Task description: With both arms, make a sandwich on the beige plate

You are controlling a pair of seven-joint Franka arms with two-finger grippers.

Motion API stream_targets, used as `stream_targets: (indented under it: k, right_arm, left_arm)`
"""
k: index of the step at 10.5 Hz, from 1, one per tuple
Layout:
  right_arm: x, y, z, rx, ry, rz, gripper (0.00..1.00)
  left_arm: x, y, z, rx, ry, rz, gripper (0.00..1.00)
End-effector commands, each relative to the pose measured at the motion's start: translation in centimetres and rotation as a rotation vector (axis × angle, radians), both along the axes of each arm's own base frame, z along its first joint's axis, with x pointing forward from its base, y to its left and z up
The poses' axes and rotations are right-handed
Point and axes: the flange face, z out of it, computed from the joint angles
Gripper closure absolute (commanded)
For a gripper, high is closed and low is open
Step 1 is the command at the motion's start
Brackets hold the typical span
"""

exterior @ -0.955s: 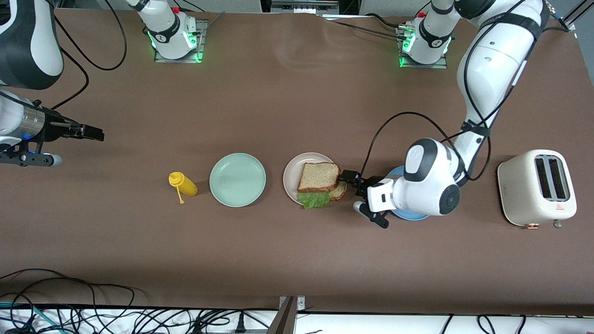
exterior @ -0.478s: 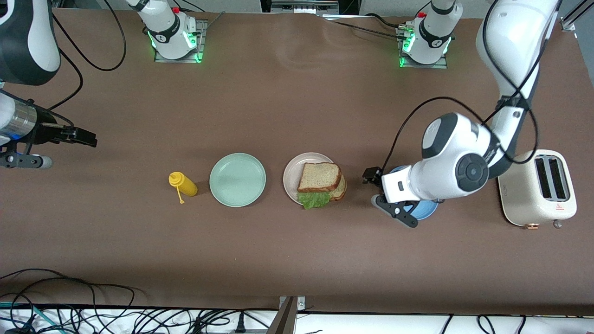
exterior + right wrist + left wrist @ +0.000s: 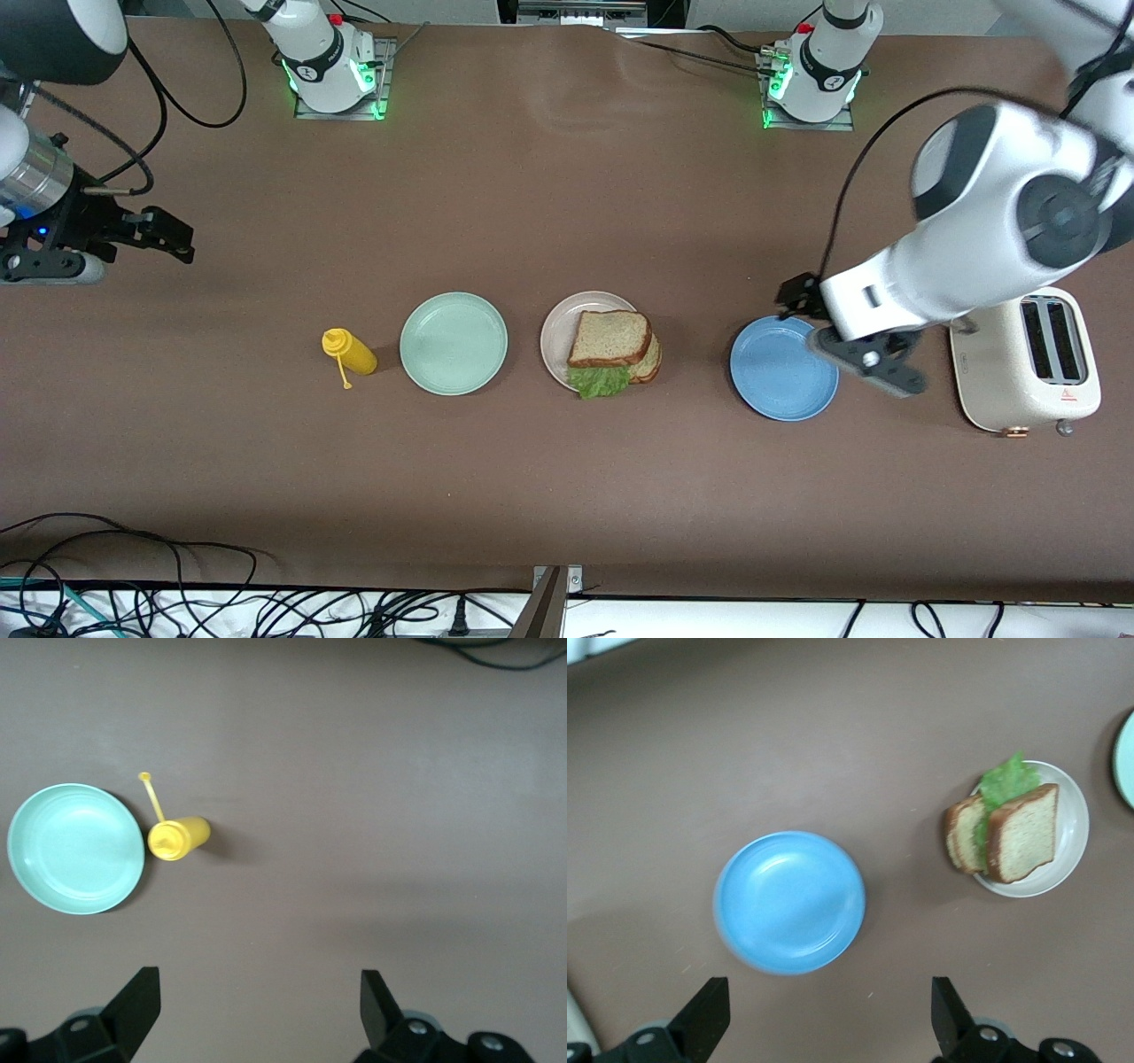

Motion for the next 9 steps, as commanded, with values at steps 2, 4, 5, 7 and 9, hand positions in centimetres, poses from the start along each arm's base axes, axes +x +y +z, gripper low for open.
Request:
stream_targets:
  k: [2, 4, 5, 7, 9]
  right_arm:
    - [-0.7, 0.5, 1.1, -0.008, -0.013, 0.001, 0.00]
    - [-0.4, 0.6, 2.7, 0.002, -0.045, 0.009, 0.00]
    - [-0.2, 0.6, 2.5, 0.002, -0.042, 0.008, 0.00]
    - [-0.5, 0.4, 2.5, 0.000, -0.024, 0.005, 0.00]
    - [-0.7, 0.3, 2.7, -0.002, -0.021, 0.001, 0.00]
  left_arm:
    - [-5.0, 5.0, 6.0, 0.109, -0.034, 0.083, 0.00]
    - [-8.0, 7.0, 6.0, 0.114, -0.015, 0.106, 0.00]
    - [-8.7, 7.3, 6.4, 0.113, -0.022, 0.111, 0.00]
    - [-9.4, 7.7, 7.3, 0.124, -0.019, 0.119, 0.00]
    - [-9.7, 6.8, 7.9, 0.125, -0.019, 0.139, 0.00]
